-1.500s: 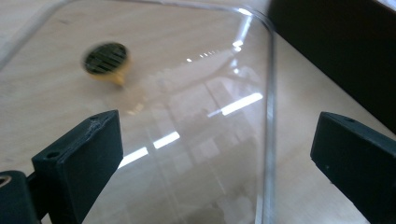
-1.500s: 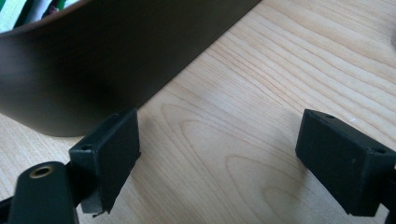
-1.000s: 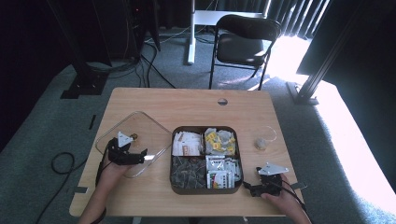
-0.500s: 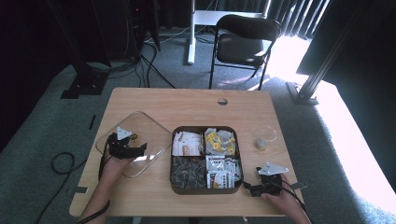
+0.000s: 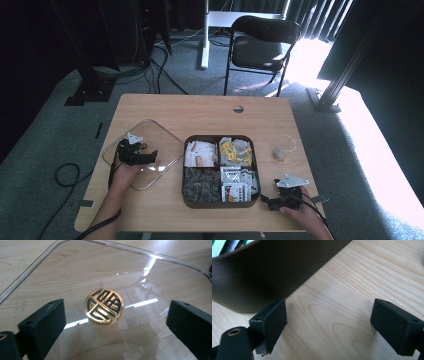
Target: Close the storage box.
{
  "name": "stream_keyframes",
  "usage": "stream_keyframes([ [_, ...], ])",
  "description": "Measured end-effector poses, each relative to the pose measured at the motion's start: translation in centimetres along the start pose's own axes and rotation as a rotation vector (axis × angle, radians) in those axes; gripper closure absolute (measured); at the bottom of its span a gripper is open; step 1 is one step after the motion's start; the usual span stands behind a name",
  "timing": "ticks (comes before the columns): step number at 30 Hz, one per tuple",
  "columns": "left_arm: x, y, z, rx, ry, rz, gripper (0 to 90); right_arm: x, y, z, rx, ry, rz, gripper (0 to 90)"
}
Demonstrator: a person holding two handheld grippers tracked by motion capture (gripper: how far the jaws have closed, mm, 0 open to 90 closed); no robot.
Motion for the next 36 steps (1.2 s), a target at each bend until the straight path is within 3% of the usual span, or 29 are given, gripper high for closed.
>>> stream_keyframes([
  [3,0.2,-0.3,-0.2,0.011,-0.008,0.001,5.8,0.0,0.0,0.0,0.0,-0.001,-0.001,13.1],
  [5,0.4,-0.6,-0.2,0.003,-0.018,0.011,13.4,0.0,0.0,0.0,0.0,0.0,0.0,13.1],
  [7,0.5,-0.8,-0.2,0.008,-0.004,0.017,14.8,0.0,0.0,0.0,0.0,0.0,0.0,13.1],
  [12,0.5,-0.9,-0.5,0.028,0.013,0.032,28.2,0.0,0.0,0.0,0.0,0.0,0.0,13.1],
  [14,0.5,-0.7,-0.8,0.044,-0.01,0.013,35.2,0.0,0.0,0.0,0.0,0.0,0.0,13.1],
  [22,0.9,-0.6,-0.7,0.016,-0.008,0.002,57.8,0.0,0.0,0.0,0.0,0.0,0.0,13.1],
  [23,0.9,-0.6,-0.7,0.008,-0.015,-0.018,58.0,0.0,0.0,0.0,0.0,0.0,0.0,13.1],
  [27,0.8,-0.6,-0.6,0.008,-0.033,-0.03,58.8,0.0,0.0,0.0,0.0,0.0,0.0,13.1],
  [36,1.2,-0.8,1.0,-0.021,-0.026,0.033,59.2,0.0,0.0,0.0,0.0,0.0,0.0,13.2],
])
Point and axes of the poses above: each handheld gripper's, and its own axes: z roughly backward along the jaws, y roughly out of its underside, x roughly to its left, the point moved 6 cm from there along -z, roughly forward along the jaws, and after that the axes turned 10 degrees about x, right-handed, at the moved point
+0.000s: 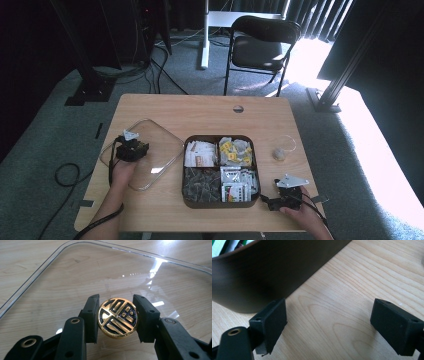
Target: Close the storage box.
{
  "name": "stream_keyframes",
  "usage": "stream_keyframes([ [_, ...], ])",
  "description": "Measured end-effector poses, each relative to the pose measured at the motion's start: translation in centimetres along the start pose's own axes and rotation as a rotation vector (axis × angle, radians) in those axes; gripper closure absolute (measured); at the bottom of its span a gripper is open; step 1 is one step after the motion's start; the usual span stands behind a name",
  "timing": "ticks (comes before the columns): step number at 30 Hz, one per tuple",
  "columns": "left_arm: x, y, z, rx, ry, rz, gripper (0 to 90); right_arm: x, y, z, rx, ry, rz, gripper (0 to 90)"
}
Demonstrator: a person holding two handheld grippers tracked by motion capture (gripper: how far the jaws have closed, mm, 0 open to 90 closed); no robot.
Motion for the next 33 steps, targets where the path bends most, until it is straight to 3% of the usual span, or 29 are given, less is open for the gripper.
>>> stream_keyframes([
  [5,0.1,-0.6,1.4,-0.017,-0.005,-0.004,59.2,0.0,0.0,0.0,0.0,0.0,0.0,13.2],
  [9,0.3,-1.2,2.8,-0.044,-0.004,0.019,59.3,0.0,0.0,0.0,0.0,0.0,0.0,13.1],
  [14,0.0,-2.1,4.2,-0.053,0.019,-0.008,59.2,0.0,0.0,0.0,0.0,0.0,0.0,13.1],
  [22,-1.8,-3.0,5.6,-0.081,0.101,-0.066,59.2,0.0,0.0,0.0,0.0,0.0,0.0,13.1],
  [33,-4.7,-3.5,6.3,-0.097,0.173,-0.15,59.2,0.0,0.0,0.0,0.0,0.0,0.0,13.1],
])
Point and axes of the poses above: each handheld gripper's, and its own axes: z roughly backward along the jaws, y roughly out of its underside, x roughly to its left, the point moved 6 cm from there along -z, roughly forward along the jaws, and after that the axes turned 10 degrees about x, right-handed, at the moved point
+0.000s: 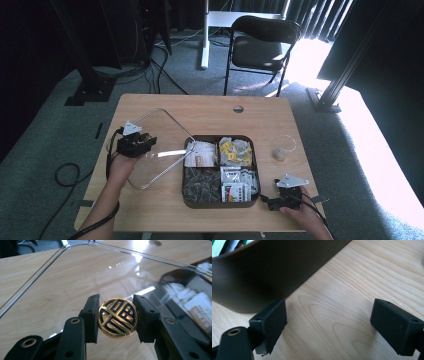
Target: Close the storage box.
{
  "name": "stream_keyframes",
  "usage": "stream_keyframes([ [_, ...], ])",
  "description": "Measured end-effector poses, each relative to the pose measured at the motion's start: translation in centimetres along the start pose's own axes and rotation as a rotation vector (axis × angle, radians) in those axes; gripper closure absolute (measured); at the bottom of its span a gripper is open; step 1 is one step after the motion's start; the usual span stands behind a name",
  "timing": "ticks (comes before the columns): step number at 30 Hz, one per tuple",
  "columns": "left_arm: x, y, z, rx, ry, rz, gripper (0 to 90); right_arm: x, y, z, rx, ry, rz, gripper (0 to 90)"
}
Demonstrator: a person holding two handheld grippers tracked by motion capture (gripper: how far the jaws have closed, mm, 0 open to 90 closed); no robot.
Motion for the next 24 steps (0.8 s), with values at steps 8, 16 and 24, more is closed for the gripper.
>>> stream_keyframes([
  [8,-1.9,-0.6,-0.1,0.004,0.06,-0.056,59.2,0.0,0.0,0.0,0.0,0.0,0.0,13.1],
  [16,-3.7,-1.2,-0.2,-0.002,0.1,-0.113,59.2,0.0,0.0,0.0,0.0,0.0,-0.001,13.2],
  [24,-6.2,-2.0,-0.2,-0.016,0.161,-0.184,59.2,0.0,0.0,0.0,0.0,0.0,0.0,13.1],
])
Point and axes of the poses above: each handheld gripper's, and its own axes: z roughly backward along the jaws, y roughly out of its underside, x roughly to its left, the point moved 6 cm from there along -z, roughly forward along the jaws, and after that the axes turned 10 degrees about x, right-handed, at the moved point
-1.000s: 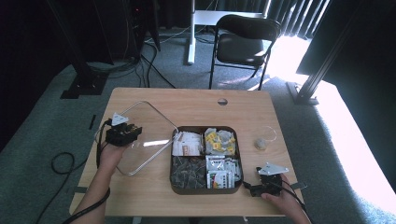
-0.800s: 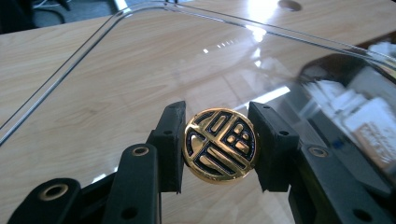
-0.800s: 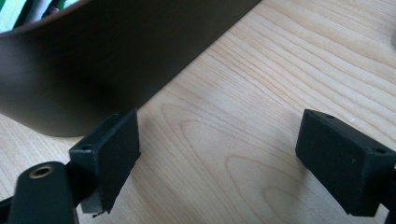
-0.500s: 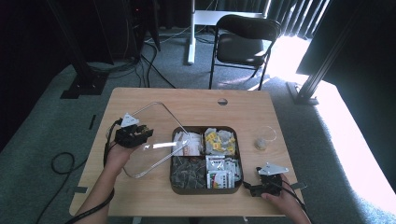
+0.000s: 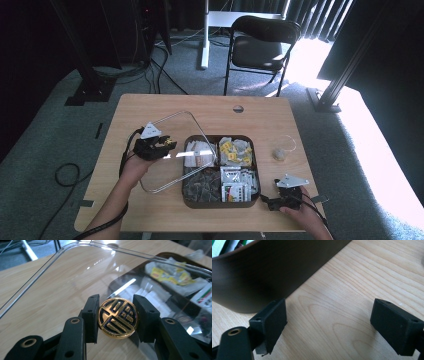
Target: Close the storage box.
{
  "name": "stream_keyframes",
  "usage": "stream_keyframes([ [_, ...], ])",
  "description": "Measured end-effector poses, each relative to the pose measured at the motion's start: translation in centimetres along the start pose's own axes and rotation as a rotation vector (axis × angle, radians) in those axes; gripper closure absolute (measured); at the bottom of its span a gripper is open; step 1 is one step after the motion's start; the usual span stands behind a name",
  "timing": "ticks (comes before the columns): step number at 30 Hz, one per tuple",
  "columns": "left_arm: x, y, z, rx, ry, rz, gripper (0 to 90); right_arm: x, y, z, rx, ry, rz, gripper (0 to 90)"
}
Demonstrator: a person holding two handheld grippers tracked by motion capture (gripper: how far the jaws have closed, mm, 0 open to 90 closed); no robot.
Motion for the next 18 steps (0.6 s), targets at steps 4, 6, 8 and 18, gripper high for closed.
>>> stream_keyframes([
  [4,-1.1,-0.6,-0.3,-0.003,0.024,-0.035,59.2,0.0,0.0,0.0,0.0,-0.001,-0.001,13.1],
  [6,-1.7,-0.8,-0.4,-0.006,0.045,-0.055,59.2,0.0,0.0,0.0,0.0,0.0,0.0,13.2],
  [8,-2.2,-1.0,-0.7,-0.005,0.065,-0.067,59.2,0.0,0.0,0.0,0.0,0.0,0.0,13.2],
  [18,-4.8,-2.2,-1.7,-0.006,0.122,-0.142,59.2,0.0,0.0,0.0,0.0,0.0,-0.001,13.2],
])
Point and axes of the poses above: each handheld gripper's, and its own axes: z roughly backward along the jaws, y roughly out of its underside, x roughly to its left, the point moved 6 cm from there along -z, roughly forward along the jaws, and after that the axes turned 10 degrees about x, right-handed, at the moved point
